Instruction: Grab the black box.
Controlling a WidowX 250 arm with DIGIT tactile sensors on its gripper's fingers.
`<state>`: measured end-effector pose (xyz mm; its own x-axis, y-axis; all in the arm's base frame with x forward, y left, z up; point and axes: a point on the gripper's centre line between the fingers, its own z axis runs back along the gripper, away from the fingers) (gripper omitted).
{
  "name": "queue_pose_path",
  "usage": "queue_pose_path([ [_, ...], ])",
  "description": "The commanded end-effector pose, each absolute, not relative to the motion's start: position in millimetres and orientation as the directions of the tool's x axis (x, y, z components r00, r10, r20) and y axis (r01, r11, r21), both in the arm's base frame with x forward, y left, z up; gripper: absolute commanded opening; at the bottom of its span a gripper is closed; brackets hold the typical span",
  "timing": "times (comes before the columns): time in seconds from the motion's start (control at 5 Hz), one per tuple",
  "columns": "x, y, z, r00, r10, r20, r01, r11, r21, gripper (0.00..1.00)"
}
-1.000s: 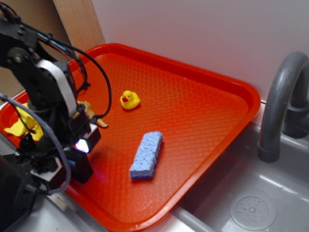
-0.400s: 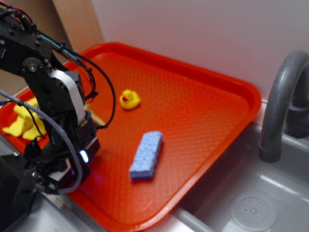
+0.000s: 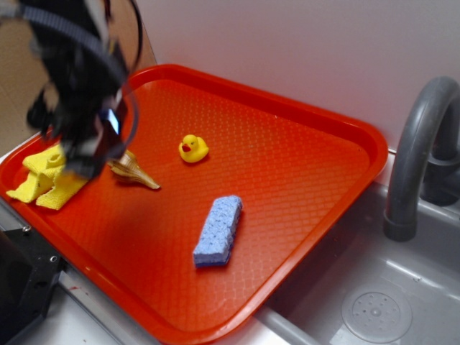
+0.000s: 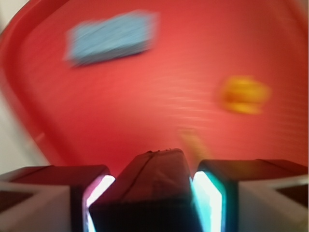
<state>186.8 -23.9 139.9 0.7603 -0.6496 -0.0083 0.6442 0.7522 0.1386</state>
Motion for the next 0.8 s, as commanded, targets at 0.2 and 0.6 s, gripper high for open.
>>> queue_pose_path([
  [0.2, 187.5, 78.5, 231.7, 0.992, 0.11, 0.057, -0.092, 0.962, -0.256, 0.0],
  [0.6, 183.5, 76.8, 231.3, 0.964, 0.235, 0.121, -0.219, 0.966, -0.136, 0.0],
])
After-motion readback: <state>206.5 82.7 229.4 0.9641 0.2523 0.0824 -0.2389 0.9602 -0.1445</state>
